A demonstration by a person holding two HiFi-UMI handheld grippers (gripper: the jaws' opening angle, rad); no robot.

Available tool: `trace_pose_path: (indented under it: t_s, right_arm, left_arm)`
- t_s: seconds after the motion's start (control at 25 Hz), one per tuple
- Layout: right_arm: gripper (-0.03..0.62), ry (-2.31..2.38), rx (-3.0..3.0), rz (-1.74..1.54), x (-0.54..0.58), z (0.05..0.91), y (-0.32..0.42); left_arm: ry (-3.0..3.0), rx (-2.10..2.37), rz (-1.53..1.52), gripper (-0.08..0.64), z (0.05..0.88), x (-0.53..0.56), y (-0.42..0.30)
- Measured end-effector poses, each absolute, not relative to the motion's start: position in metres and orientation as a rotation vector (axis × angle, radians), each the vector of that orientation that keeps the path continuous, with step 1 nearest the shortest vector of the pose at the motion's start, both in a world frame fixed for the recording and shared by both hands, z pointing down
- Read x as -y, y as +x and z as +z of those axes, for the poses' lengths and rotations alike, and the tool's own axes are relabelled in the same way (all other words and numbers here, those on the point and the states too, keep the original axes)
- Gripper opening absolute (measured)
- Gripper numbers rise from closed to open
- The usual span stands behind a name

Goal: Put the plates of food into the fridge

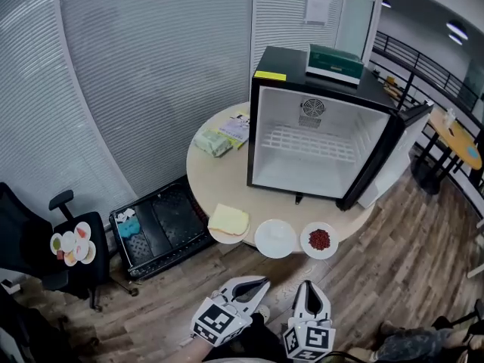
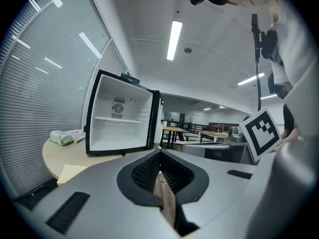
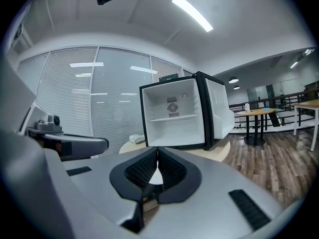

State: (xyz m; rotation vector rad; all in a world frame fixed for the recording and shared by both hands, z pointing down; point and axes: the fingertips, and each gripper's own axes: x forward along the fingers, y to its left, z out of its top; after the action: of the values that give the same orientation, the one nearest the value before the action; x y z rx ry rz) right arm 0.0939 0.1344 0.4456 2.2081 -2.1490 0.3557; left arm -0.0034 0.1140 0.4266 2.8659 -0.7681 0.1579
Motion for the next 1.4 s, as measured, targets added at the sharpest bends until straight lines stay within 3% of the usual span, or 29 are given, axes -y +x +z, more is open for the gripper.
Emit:
trace_pose_path:
  t_s: [0.52, 1.4]
  right_arm:
    - [0.008, 2.134, 2.266, 0.275, 0.007, 0.435, 0.158]
    - [0.008, 2.219, 2.222, 0.404, 0.021, 0.455, 0.18]
  left_arm:
    - [2.859, 0.82, 0.123, 0.005, 0.427, 0.015, 0.068]
    - [2.871, 0.653, 0.202, 0.005, 0.443, 0.033, 0.103]
